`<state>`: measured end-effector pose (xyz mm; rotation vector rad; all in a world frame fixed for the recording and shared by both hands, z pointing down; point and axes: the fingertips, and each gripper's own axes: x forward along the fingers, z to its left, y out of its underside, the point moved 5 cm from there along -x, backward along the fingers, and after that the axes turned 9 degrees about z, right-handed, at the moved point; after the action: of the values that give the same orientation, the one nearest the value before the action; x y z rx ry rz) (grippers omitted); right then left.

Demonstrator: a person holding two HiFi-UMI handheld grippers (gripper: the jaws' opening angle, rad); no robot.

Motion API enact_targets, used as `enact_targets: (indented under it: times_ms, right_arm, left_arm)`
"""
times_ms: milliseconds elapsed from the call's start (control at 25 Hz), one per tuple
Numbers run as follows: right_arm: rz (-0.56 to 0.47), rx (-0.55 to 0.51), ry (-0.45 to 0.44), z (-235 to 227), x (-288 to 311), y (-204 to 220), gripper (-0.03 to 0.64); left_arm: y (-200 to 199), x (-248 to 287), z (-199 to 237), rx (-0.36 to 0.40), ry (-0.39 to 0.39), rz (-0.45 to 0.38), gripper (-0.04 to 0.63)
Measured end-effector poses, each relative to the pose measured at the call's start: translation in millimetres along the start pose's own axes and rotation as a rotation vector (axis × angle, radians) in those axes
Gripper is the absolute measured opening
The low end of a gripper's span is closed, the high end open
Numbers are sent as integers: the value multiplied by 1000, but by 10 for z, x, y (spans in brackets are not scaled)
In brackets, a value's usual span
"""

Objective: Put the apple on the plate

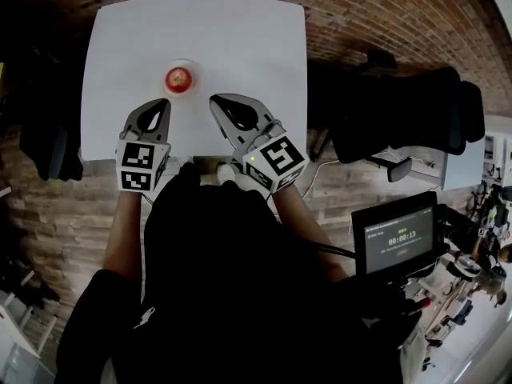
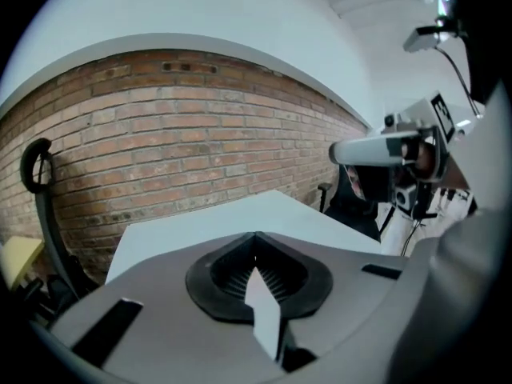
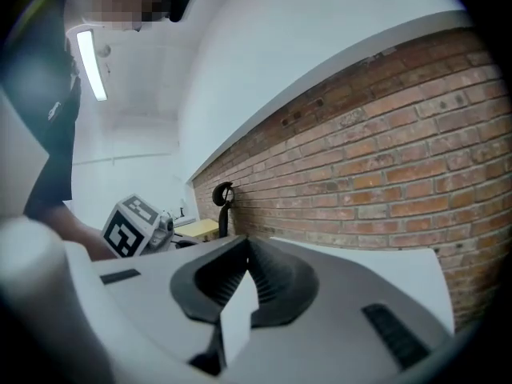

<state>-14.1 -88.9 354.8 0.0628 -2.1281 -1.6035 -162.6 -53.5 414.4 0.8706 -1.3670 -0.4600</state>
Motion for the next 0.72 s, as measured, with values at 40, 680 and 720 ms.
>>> enact_targets:
  times_ms: [40,680,720]
  right_arm:
    - [-5,-9,-5,3,2,-12,3]
    - [-31,-90,-77,137,5,-72,3]
    - [-34,-93,-77,133,6,-80,3]
  left_arm:
    - [-9,-41,9,-32,-2,-20,8]
    - [75,-417,-106,-87,-81,-124,6]
    - [68,-424,-113,-81,-86,-131,8]
